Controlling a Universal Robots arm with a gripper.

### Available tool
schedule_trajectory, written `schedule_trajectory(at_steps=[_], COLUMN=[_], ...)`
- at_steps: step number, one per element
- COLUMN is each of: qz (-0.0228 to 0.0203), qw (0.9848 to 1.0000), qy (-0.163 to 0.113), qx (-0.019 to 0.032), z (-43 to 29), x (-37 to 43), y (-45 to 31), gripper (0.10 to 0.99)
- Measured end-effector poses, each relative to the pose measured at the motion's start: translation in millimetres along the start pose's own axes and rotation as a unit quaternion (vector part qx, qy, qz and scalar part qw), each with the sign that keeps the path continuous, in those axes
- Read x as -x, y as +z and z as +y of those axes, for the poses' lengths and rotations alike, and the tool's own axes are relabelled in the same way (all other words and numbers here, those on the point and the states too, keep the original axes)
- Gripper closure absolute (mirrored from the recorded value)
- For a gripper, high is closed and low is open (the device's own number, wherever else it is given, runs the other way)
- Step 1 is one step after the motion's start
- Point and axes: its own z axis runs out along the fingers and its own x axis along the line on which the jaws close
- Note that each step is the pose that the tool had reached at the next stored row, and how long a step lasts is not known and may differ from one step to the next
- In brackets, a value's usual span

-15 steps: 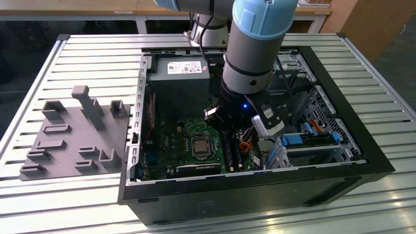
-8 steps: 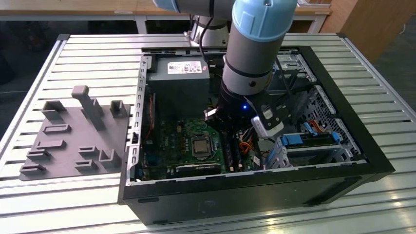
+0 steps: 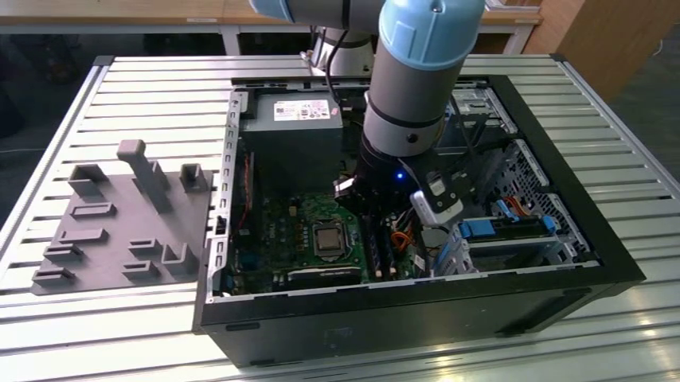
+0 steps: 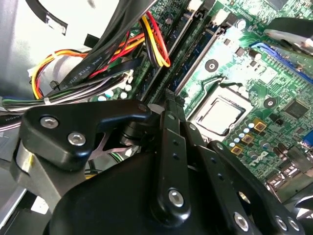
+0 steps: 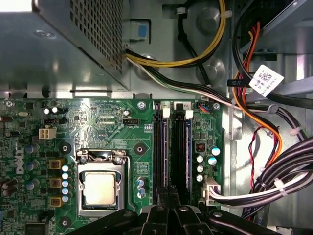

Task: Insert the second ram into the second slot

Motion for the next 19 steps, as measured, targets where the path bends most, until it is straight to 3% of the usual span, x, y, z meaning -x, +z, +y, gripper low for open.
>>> schedule_trajectory(at_steps=[7,14,19], qz=[-0.0001,0.0000,0.0000], qw=[1.0000,1.0000,1.0000], qy=[0.000,0.000,0.000], qx=[0.0003,0.0000,0.0001], z=[0.0,0.1,0.2], x=[0.0,-0.3,-0.4], y=[0.4,-13.8,-17.4], gripper=[0.980,0.980,0.980])
